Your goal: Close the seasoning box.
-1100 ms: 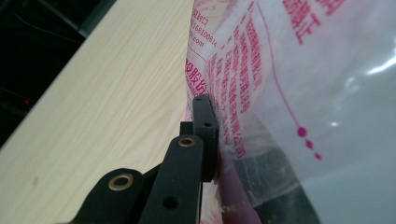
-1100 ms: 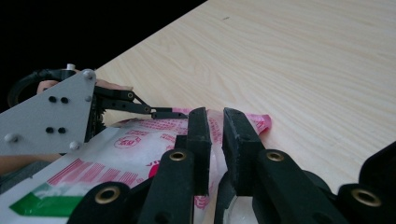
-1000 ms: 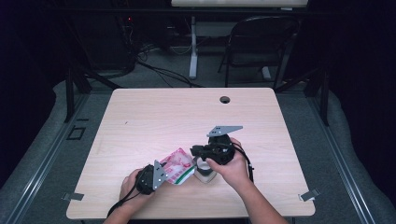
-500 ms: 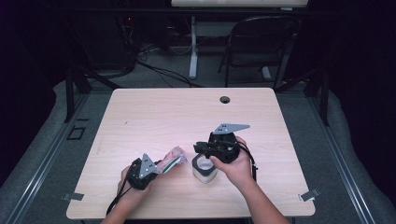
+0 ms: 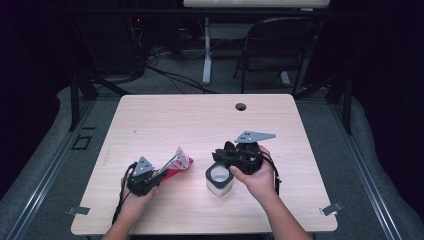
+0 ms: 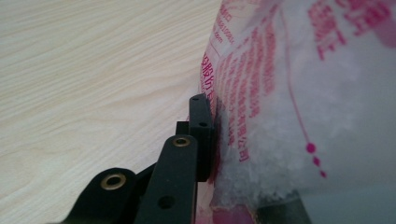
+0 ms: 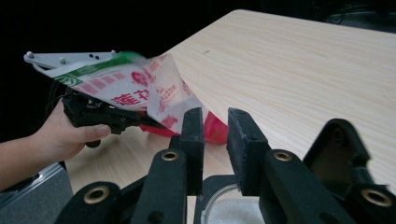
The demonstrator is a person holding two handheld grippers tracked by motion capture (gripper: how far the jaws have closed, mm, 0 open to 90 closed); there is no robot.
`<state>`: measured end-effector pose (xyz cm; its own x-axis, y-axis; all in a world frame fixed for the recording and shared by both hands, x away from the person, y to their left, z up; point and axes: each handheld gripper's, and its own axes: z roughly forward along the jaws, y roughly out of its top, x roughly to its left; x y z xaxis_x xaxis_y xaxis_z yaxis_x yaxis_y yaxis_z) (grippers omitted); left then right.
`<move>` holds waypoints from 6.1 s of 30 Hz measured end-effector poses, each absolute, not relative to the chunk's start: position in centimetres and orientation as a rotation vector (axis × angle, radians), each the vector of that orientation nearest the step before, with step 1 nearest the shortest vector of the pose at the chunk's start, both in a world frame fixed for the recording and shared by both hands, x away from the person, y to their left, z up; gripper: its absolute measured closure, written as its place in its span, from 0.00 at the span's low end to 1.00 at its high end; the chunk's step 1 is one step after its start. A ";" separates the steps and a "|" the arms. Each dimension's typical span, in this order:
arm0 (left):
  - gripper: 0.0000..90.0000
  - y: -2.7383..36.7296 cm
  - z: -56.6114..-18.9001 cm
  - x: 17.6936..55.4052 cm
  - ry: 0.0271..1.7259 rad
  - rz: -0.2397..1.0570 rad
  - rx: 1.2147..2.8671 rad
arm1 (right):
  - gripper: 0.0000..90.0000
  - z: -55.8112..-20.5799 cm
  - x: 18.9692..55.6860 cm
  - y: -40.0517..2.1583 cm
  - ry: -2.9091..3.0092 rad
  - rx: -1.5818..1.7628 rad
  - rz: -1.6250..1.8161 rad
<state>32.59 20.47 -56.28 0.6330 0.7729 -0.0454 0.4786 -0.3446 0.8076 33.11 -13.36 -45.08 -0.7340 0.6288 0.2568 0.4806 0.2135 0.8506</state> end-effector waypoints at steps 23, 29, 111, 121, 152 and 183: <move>0.99 26.5 -52.9 33.3 1.204 0.794 1.923 | 0.78 -44.2 33.2 -17.5 2.184 1.180 1.567; 0.99 28.1 -53.7 33.0 1.272 0.876 1.919 | 0.73 -44.3 33.2 -18.4 2.145 1.215 1.564; 0.31 21.3 -55.5 31.5 0.966 0.530 2.135 | 0.54 -44.3 33.1 -18.8 2.045 1.222 1.459; 0.33 20.0 -54.8 31.0 0.942 0.497 2.124 | 0.55 -44.7 33.5 -19.4 2.046 1.251 1.429; 0.38 16.9 -53.7 29.7 0.843 0.428 2.109 | 0.63 -45.6 34.0 -20.4 2.027 1.293 1.395; 0.69 13.2 -53.2 29.1 0.746 0.316 2.114 | 0.72 -46.7 33.9 -20.0 2.088 1.304 1.362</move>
